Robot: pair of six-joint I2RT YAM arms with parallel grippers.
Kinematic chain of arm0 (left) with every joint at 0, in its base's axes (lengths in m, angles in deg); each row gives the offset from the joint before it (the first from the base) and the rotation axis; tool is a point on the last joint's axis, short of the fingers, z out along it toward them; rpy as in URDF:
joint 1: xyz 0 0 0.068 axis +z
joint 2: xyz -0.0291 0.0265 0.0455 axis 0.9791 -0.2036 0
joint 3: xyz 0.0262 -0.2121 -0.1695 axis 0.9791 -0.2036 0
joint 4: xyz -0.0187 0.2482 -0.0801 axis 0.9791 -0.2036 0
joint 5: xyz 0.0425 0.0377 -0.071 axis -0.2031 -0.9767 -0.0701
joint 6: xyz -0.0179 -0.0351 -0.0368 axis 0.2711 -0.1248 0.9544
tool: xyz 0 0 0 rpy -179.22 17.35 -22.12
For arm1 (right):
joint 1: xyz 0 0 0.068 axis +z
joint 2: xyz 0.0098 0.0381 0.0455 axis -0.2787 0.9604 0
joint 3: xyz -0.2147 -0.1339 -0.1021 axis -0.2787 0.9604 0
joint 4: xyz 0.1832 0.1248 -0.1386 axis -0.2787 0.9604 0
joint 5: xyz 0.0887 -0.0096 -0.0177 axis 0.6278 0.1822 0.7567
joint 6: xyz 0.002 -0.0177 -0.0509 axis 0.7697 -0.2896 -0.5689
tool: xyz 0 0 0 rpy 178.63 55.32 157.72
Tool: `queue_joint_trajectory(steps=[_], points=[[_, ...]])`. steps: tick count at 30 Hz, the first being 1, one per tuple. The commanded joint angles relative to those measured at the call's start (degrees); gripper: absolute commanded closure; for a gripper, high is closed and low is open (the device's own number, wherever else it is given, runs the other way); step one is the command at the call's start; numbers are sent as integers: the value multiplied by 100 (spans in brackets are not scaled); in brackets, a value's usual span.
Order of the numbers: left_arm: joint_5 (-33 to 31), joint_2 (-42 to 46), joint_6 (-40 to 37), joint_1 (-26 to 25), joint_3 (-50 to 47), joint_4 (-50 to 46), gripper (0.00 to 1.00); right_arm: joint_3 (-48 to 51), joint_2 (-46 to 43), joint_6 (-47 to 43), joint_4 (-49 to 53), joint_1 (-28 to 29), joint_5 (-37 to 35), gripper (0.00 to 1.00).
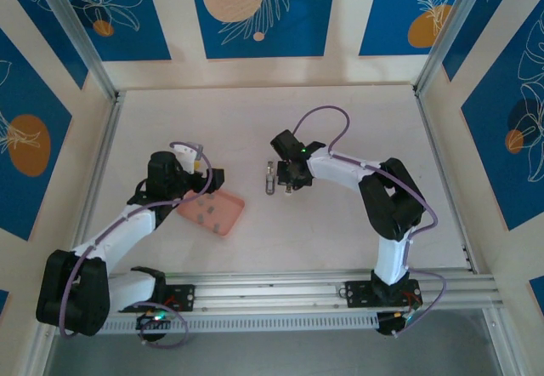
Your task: Load the staples into the stapler
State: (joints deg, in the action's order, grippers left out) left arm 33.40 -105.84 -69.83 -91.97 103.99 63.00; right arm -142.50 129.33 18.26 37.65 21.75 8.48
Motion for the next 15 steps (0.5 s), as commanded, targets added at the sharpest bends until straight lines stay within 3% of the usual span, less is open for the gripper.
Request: queue_joint_trajectory(steps=[1, 15], points=[[107, -29, -20, 44, 87, 133, 10, -92, 32, 104, 189, 57, -44, 86], [130, 5, -7, 44, 61, 115, 10, -2, 3, 155, 277, 131, -68, 86]])
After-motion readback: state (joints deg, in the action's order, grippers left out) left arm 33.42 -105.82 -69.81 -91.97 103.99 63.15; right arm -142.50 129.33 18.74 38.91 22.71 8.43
